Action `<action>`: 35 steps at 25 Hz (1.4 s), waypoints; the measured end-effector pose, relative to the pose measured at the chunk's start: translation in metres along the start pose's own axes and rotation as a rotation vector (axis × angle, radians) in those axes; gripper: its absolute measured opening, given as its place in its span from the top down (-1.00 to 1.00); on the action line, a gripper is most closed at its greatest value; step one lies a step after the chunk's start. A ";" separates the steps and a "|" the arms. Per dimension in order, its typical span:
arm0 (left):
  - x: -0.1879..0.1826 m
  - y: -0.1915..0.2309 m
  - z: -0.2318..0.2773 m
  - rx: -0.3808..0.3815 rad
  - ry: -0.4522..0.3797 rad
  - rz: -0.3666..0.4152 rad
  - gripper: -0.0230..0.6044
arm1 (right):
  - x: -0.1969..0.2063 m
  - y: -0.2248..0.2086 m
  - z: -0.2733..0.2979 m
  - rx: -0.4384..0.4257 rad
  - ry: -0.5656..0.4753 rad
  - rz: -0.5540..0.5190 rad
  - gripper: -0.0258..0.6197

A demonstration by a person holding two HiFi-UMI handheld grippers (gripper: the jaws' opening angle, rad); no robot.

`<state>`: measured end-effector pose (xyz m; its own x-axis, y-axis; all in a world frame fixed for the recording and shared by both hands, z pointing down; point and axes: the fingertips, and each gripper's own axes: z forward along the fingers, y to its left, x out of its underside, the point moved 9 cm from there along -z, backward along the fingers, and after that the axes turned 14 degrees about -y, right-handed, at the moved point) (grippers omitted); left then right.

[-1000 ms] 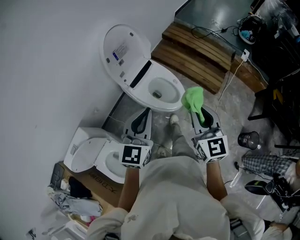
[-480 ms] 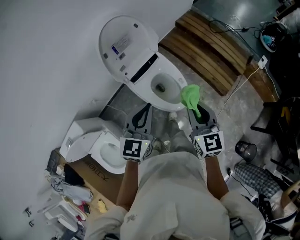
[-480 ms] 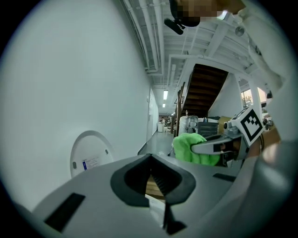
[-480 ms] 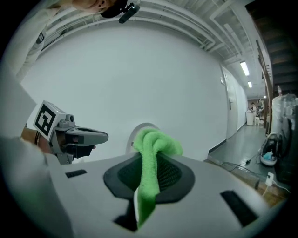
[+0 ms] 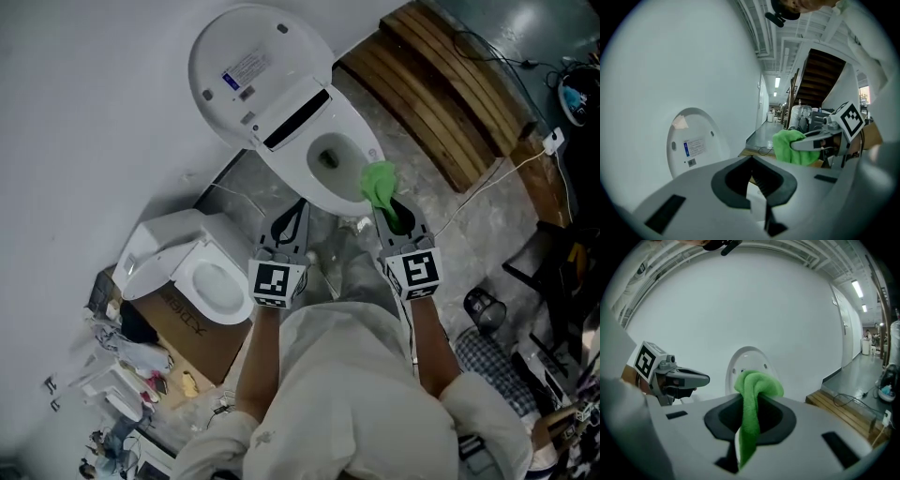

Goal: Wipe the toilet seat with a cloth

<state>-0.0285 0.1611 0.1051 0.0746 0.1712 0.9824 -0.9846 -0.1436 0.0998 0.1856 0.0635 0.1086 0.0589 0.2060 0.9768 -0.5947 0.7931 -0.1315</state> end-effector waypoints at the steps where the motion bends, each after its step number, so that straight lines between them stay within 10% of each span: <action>1: 0.006 0.001 0.002 -0.007 0.012 -0.006 0.89 | 0.006 -0.002 0.004 -0.007 0.012 0.001 0.76; 35: 0.247 0.095 0.027 -0.017 0.247 -0.199 0.89 | 0.271 0.035 0.137 -0.031 0.370 0.038 0.77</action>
<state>-0.0997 0.1631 0.3620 0.2272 0.4258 0.8758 -0.9572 -0.0678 0.2812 0.0707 0.0680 0.3915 0.3265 0.4244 0.8445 -0.5781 0.7966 -0.1768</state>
